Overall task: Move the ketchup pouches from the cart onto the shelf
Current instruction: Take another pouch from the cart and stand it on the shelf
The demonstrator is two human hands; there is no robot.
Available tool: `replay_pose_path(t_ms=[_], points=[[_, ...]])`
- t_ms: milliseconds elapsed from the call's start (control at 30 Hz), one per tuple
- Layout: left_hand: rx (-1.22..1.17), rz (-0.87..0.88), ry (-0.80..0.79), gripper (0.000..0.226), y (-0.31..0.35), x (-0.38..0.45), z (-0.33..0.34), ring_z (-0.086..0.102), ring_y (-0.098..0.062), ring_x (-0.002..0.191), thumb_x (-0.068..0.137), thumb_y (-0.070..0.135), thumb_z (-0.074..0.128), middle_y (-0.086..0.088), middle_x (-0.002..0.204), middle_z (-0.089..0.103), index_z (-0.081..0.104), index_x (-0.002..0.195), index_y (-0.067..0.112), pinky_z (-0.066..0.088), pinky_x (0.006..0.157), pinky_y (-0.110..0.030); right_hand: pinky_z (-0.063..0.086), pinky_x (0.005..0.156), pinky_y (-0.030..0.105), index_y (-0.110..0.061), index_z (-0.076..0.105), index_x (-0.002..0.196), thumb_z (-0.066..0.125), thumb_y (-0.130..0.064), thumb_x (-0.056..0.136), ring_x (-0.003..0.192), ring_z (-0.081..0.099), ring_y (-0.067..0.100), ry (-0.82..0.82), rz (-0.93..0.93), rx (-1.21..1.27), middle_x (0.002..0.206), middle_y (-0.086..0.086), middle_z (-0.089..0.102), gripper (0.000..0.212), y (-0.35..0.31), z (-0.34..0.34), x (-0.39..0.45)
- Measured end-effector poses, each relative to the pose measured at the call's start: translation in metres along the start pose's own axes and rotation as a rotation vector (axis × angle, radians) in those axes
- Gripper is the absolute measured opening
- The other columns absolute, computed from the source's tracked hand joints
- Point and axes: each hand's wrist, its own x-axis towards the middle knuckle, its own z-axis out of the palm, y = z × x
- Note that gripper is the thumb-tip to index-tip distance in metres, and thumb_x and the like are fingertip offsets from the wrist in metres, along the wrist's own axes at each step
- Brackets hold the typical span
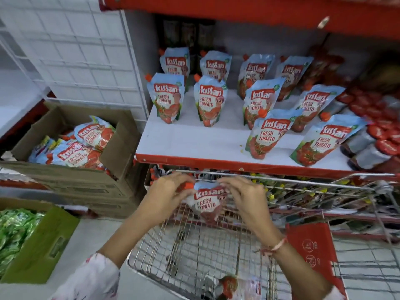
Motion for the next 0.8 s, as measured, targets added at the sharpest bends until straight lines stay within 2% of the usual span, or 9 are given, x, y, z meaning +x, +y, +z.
replay_pose_path(t_ms=[100,167,233,300,367,467,667,800], points=[[-0.219,-0.009,0.177,0.020,0.027,0.033,-0.030,0.066,-0.006,0.089,0.082,0.019,0.069,0.002,0.100,0.072,0.067,0.101,0.017,0.056,0.080,-0.021,0.053,0.079,0.020,-0.015,0.073,0.096,0.068,-0.006,0.082,0.081,0.067,0.006,0.186,-0.049,0.031,0.093,0.000,0.076,0.017,-0.014,-0.031,0.034],[-0.377,-0.057,0.293,0.016,0.044,0.054,-0.043,0.065,0.003,0.081,0.080,0.016,0.070,0.007,0.090,0.070,0.067,0.095,0.021,0.056,0.073,-0.014,0.049,0.072,0.010,-0.014,0.074,0.096,0.068,-0.006,0.083,0.074,0.060,-0.003,0.286,-0.064,0.051,0.090,0.000,0.077,0.016,-0.019,-0.047,0.058],[-0.423,-0.050,0.375,0.018,0.055,0.075,-0.054,0.062,0.007,0.076,0.080,0.015,0.071,0.010,0.085,0.067,0.068,0.097,0.017,0.054,0.070,-0.009,0.042,0.066,0.001,-0.013,0.073,0.097,0.066,-0.007,0.084,0.069,0.054,-0.004,0.353,-0.069,0.051,0.087,0.002,0.076,0.016,-0.023,-0.057,0.081],[-0.418,-0.038,0.400,0.022,0.059,0.094,-0.063,0.063,0.000,0.080,0.081,0.015,0.070,0.004,0.087,0.067,0.067,0.102,0.011,0.055,0.073,-0.012,0.042,0.065,0.005,-0.012,0.074,0.096,0.066,-0.009,0.085,0.067,0.059,0.001,0.402,-0.081,0.034,0.089,0.005,0.077,0.014,-0.027,-0.062,0.101],[-0.418,-0.053,0.395,0.023,0.055,0.112,-0.066,0.066,-0.015,0.088,0.082,0.013,0.069,-0.004,0.093,0.069,0.067,0.104,0.007,0.056,0.080,-0.023,0.050,0.067,0.019,-0.011,0.074,0.095,0.067,-0.011,0.085,0.070,0.068,0.016,0.426,-0.097,-0.012,0.088,0.007,0.077,0.012,-0.026,-0.062,0.118],[-0.360,-0.070,0.382,0.021,0.044,0.133,-0.062,0.069,-0.023,0.090,0.081,0.010,0.069,-0.014,0.099,0.072,0.067,0.102,0.006,0.058,0.083,-0.032,0.057,0.070,0.032,-0.011,0.074,0.094,0.066,-0.011,0.085,0.072,0.070,0.023,0.387,-0.058,0.014,0.086,0.009,0.078,0.012,-0.016,-0.052,0.135],[-0.235,-0.097,0.377,0.018,0.023,0.150,-0.046,0.069,-0.022,0.084,0.081,0.006,0.069,-0.017,0.098,0.073,0.067,0.099,0.005,0.059,0.082,-0.035,0.044,0.072,0.016,-0.010,0.073,0.097,0.063,-0.010,0.087,0.081,0.069,0.022,0.299,0.023,0.033,0.096,0.010,0.076,0.015,0.003,-0.027,0.149],[-0.265,-0.128,0.370,0.017,0.016,0.153,-0.039,0.067,-0.024,0.082,0.081,0.004,0.068,-0.017,0.096,0.072,0.067,0.098,0.004,0.058,0.083,-0.039,0.053,0.074,0.027,-0.009,0.073,0.097,0.063,-0.010,0.087,0.079,0.070,0.025,0.274,0.029,0.027,0.094,0.011,0.077,0.014,0.009,-0.018,0.151]])
